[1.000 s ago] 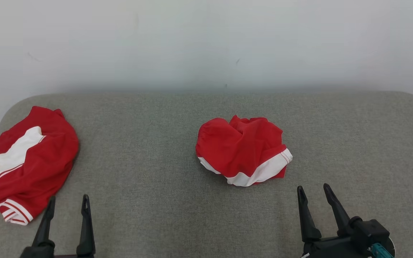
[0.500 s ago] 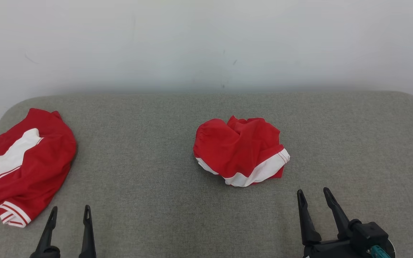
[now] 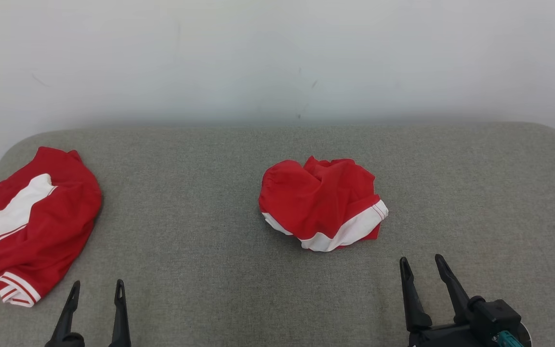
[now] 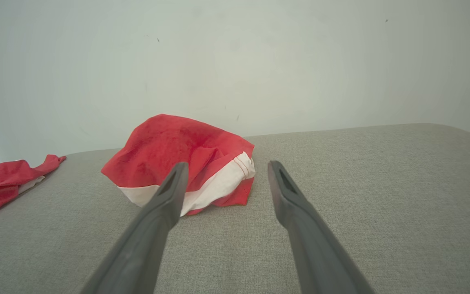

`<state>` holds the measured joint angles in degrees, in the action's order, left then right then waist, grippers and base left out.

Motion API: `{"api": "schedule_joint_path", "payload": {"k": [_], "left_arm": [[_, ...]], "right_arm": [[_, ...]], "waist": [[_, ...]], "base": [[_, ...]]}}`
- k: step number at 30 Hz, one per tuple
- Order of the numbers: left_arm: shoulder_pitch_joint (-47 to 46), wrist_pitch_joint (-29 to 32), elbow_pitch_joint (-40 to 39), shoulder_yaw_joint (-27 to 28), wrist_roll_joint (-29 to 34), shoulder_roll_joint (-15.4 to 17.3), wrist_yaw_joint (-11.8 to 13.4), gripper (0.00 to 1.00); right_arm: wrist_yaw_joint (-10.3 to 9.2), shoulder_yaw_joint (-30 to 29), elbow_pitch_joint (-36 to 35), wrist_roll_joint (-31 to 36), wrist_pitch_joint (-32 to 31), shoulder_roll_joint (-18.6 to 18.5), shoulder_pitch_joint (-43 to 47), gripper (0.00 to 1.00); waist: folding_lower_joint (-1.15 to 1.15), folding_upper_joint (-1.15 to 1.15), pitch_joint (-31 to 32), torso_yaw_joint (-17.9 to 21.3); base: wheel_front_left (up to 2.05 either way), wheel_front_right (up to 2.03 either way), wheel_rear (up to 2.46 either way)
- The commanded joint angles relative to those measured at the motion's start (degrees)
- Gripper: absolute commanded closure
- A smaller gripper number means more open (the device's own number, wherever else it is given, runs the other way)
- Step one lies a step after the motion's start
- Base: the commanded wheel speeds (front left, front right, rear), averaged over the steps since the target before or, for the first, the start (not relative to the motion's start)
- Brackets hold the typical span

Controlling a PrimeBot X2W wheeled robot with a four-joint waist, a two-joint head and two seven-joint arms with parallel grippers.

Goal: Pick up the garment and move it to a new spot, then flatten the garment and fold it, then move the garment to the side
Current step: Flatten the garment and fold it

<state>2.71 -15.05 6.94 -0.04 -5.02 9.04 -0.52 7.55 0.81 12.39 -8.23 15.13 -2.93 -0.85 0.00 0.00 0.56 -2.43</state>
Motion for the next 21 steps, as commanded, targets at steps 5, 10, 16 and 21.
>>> {"api": "schedule_joint_path", "payload": {"k": [5,10,16,21], "left_arm": [[0.74,-0.20,0.08,0.25,0.53,-0.19,-0.24,0.00],[0.79,-0.20,0.14,0.49,0.30,-0.35,-0.36,0.00],[0.66,-0.20,0.16,0.71,0.27,-0.43,-0.32,0.00],[0.75,-0.20,0.02,0.79,0.58,-0.59,-0.12,0.00]], "right_arm": [[-0.12,-0.15,0.14,0.27,0.03,0.10,0.65,0.00],[-0.12,-0.12,0.34,0.31,0.03,0.10,0.53,0.00],[-0.12,-0.27,0.48,0.43,0.03,0.10,0.37,0.00],[-0.12,-0.26,0.56,0.45,0.03,0.10,0.50,0.00]], "waist": [[0.00,0.00,0.04,0.03],[0.00,0.00,-0.01,0.13],[0.00,0.00,-0.03,0.17],[0.00,0.00,-0.02,0.14]], "base": [[0.00,0.00,0.00],[0.00,0.00,0.00],[0.00,0.00,0.00],[0.00,0.00,0.00]]}}
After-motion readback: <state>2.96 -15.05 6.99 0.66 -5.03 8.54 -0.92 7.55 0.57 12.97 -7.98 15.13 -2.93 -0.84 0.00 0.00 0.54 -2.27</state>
